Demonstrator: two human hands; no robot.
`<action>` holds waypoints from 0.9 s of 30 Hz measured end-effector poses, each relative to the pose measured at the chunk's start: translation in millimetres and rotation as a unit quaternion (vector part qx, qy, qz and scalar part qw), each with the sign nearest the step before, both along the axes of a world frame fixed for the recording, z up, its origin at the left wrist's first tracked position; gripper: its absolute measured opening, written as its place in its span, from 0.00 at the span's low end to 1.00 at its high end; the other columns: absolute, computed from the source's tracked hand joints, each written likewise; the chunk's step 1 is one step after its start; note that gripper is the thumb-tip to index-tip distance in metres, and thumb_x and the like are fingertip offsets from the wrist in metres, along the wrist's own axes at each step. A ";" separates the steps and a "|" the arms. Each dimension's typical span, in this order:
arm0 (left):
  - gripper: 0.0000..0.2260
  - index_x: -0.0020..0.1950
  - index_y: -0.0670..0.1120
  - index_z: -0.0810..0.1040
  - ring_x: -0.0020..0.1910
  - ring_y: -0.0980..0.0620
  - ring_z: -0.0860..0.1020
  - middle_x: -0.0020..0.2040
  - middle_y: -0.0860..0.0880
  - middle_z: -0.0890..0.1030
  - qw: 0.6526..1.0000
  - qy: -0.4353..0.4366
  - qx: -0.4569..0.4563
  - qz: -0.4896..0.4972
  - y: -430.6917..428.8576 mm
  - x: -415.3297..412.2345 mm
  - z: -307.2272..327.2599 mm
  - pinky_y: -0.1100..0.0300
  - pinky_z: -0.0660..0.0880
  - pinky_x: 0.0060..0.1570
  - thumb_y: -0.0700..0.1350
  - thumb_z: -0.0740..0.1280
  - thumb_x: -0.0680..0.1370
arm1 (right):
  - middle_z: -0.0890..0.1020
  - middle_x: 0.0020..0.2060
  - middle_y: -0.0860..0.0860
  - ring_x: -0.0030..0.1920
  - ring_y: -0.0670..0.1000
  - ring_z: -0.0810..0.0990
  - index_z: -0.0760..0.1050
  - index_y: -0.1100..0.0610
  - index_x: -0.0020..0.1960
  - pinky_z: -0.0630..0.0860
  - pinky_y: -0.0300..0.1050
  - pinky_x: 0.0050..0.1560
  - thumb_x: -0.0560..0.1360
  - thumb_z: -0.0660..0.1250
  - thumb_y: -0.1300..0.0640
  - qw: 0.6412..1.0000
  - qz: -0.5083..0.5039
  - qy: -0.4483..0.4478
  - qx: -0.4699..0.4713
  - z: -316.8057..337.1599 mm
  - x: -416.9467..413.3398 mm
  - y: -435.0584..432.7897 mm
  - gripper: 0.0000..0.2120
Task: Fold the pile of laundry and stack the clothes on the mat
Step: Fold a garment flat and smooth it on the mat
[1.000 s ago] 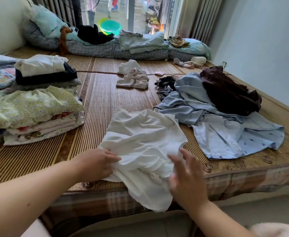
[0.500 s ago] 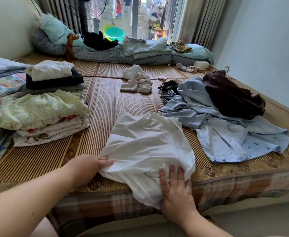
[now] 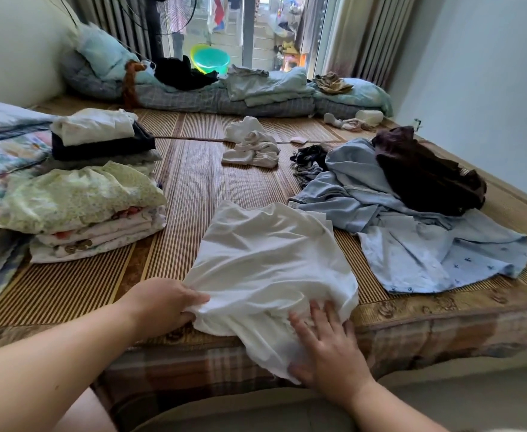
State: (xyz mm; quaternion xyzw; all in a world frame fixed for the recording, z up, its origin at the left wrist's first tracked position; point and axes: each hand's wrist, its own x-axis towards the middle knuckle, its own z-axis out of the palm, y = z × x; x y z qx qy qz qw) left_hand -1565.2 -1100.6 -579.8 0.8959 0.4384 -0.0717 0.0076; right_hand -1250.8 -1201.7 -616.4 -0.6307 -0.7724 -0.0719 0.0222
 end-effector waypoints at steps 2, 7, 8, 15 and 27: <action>0.13 0.62 0.61 0.76 0.54 0.60 0.78 0.59 0.59 0.80 1.000 -0.022 0.017 -0.001 -0.8 3.0 1.0 0.66 0.75 0.53 0.51 0.57 0.81 | 0.78 0.62 0.63 0.61 0.69 0.76 0.67 0.51 0.71 0.74 0.71 0.48 0.52 0.70 0.24 1.000 -0.010 0.005 0.006 -0.9 -13.1 -8.7 0.54; 0.07 0.47 0.57 0.80 0.40 0.58 0.79 0.42 0.61 0.81 0.975 -0.201 -0.035 0.087 7.1 7.9 33.5 0.61 0.75 0.39 0.48 0.62 0.80 | 0.71 0.70 0.63 0.69 0.65 0.64 0.61 0.57 0.74 0.69 0.73 0.54 0.52 0.69 0.24 0.999 0.002 0.022 0.023 -0.9 -50.8 -14.5 0.59; 0.07 0.46 0.58 0.79 0.38 0.58 0.79 0.40 0.60 0.81 0.969 -0.225 -0.048 0.092 8.4 9.2 42.1 0.60 0.76 0.39 0.48 0.63 0.80 | 0.68 0.71 0.63 0.68 0.65 0.66 0.58 0.58 0.74 0.71 0.73 0.53 0.51 0.73 0.28 0.999 0.000 0.030 0.022 -1.2 -54.5 -12.7 0.61; 0.13 0.39 0.61 0.76 0.37 0.63 0.77 0.36 0.63 0.79 0.962 -0.260 -0.047 0.069 12.5 7.9 76.7 0.69 0.70 0.34 0.45 0.64 0.80 | 0.81 0.61 0.53 0.59 0.55 0.81 0.80 0.53 0.63 0.75 0.70 0.49 0.57 0.82 0.46 0.998 0.002 0.067 0.020 11.3 -3.7 7.9 0.36; 0.14 0.38 0.62 0.75 0.35 0.64 0.76 0.36 0.68 0.78 0.972 -0.219 -0.042 0.069 8.1 -1.2 79.0 0.71 0.70 0.32 0.45 0.65 0.80 | 0.80 0.35 0.41 0.40 0.42 0.78 0.76 0.43 0.38 0.71 0.37 0.38 0.75 0.65 0.64 0.853 -0.167 0.477 0.132 20.0 28.6 2.5 0.16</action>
